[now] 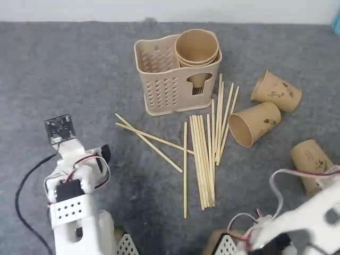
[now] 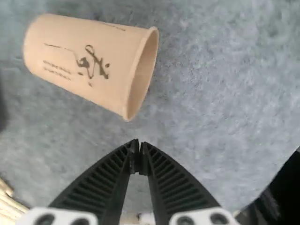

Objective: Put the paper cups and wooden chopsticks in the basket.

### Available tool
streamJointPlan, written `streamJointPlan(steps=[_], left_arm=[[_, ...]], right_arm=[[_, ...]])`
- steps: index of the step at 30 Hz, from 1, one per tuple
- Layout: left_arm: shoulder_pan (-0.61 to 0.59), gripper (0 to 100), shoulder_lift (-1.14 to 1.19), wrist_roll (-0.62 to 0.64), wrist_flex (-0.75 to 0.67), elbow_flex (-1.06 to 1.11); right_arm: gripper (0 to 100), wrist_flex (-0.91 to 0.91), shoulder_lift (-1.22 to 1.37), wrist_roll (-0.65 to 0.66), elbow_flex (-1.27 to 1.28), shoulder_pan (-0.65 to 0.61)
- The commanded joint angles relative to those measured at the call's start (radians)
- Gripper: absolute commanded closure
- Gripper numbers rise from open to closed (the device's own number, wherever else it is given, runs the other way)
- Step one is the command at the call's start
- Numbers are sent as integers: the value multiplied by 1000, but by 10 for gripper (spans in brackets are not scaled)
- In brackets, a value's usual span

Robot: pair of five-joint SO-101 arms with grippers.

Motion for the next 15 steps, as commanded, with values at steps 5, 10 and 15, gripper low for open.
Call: streamJointPlan(steps=[5, 10, 15], left_arm=[[-2, 746, -25, -23, -61, 8], [-3, 746, -25, -23, -61, 10], [-3, 746, -25, -23, -61, 10]], right_arm=[[845, -85, 163, 153, -107, 74], [700, -131, 177, 155, -57, 73], [698, -156, 111, 164, -37, 73]])
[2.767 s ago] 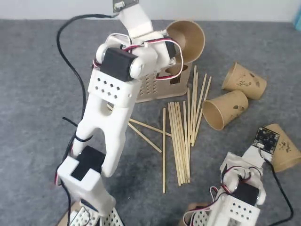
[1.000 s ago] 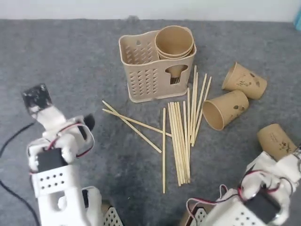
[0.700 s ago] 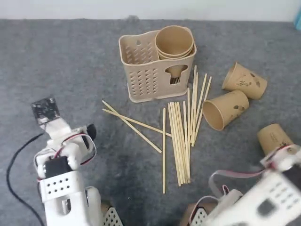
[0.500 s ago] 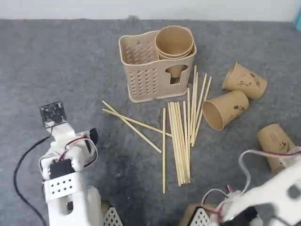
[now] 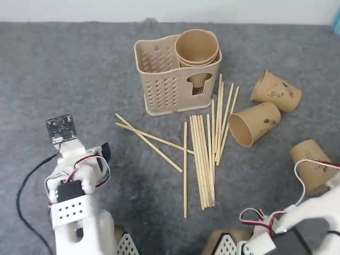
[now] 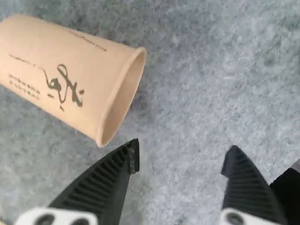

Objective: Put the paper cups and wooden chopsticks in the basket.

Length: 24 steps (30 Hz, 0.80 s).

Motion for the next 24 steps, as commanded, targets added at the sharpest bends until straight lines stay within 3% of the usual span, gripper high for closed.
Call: streamJointPlan(steps=[1, 7, 17, 20, 24], left_arm=[[-5, 746, -18, -11, -23, -4], [-5, 746, -18, -11, -23, -4], [-5, 746, -18, -11, -23, -2], [-3, 746, -18, -11, -23, -2], [-3, 746, -18, -11, -23, -2]], right_arm=[[698, -18, -96, 51, -2, 5], [698, -64, -334, 176, 143, 12], [698, -492, -894, 176, 743, -15], [699, -481, -1041, 176, 793, -13], [699, -329, -1148, 97, 792, -33]])
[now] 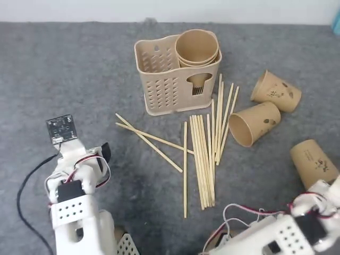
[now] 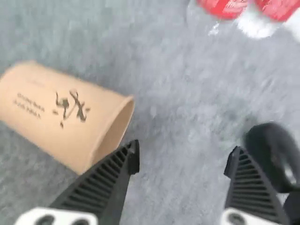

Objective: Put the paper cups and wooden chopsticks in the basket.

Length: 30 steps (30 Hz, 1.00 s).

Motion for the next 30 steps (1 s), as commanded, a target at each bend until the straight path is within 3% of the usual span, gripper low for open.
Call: streamJointPlan(steps=[1, 15, 26, 30], left_arm=[[-3, 746, -18, -11, -23, -4], [-3, 746, -18, -11, -25, -4], [-5, 746, -18, -12, -25, -4], [-3, 746, -18, -12, -25, -4]], right_arm=[[699, 101, -67, -71, -9, -61], [700, 140, 1, -344, -9, -257], [702, -4, 559, -408, -209, -246], [811, -94, 734, -422, -270, -234]])
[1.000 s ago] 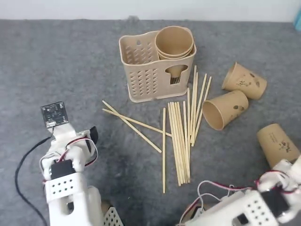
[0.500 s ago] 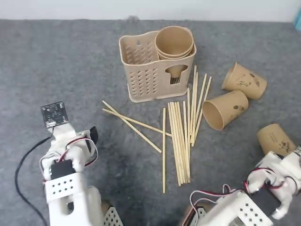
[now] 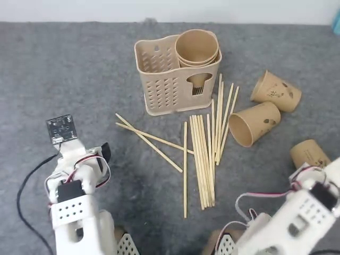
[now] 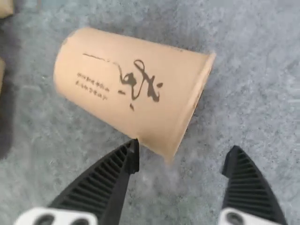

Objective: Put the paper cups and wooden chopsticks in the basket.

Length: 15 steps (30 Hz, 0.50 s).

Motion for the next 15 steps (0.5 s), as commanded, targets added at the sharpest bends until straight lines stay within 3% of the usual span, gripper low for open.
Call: streamJointPlan(steps=[1, 10, 13, 15], left_arm=[[-2, 746, -18, -12, -25, -4], [-2, 746, -18, -12, -25, -4], [-3, 746, -18, -12, -25, -4], [-3, 746, -18, -12, -25, -4]], right_arm=[[840, -65, 142, -2, -109, 18], [886, -67, 125, 11, -152, 45], [965, -64, 39, 15, -152, 88], [991, -50, -35, 86, -153, 101]])
